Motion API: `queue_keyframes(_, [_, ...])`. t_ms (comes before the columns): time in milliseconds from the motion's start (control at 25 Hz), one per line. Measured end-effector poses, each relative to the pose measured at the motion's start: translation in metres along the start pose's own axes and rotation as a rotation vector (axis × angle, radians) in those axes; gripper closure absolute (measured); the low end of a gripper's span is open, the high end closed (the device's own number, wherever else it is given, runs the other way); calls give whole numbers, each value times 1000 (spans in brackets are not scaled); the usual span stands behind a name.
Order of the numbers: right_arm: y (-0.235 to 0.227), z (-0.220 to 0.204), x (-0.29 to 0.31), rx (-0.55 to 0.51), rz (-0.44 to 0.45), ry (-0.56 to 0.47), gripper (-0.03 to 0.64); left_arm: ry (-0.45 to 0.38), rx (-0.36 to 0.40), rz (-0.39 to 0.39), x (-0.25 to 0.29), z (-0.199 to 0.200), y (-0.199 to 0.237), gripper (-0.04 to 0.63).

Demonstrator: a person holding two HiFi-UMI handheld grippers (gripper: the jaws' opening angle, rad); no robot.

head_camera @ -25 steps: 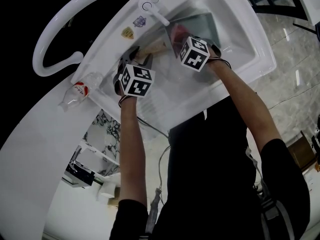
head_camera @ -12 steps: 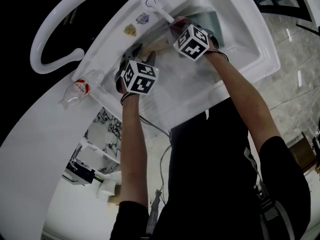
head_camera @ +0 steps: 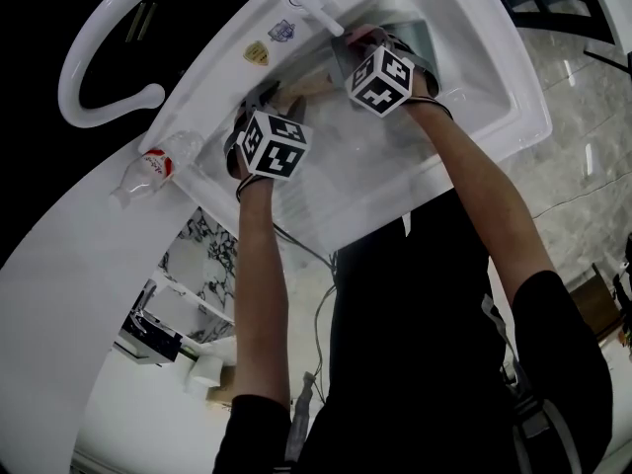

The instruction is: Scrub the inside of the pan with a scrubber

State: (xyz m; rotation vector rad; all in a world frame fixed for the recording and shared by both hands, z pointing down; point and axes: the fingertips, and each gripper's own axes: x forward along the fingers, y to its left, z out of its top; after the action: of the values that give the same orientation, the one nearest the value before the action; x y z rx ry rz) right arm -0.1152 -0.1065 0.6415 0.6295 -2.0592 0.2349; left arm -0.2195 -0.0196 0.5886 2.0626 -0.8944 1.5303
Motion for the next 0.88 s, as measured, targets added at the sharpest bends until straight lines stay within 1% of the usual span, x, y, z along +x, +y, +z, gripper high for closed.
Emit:
queue_keyframes(160, [-25, -29, -7, -104, -115, 125, 581, -3, -1, 3, 0, 0, 1, 389])
queue_keyframes(320, [-54, -58, -16, -256, -246, 279, 581, -9, -2, 3, 0, 0, 1, 388])
queue_keyframes(440, [-64, -70, -18, -352, -290, 352, 583, -8, -4, 3, 0, 0, 1, 388])
queue_keyframes(520, [-68, -75, -19, -358, -295, 364, 583, -7, -5, 3, 0, 0, 0, 388])
queue_keyframes(640, [-73, -81, -22, -329, -275, 370, 581, -7, -11, 6, 0, 0, 1, 388])
queue_keyframes(760, [-70, -84, -24, -344, -234, 392, 581, -3, -19, 9, 1, 0, 1, 387])
queue_keyframes(880, [-60, -94, -29, -345, -163, 435, 581, -1, -27, 11, 2, 0, 0, 385])
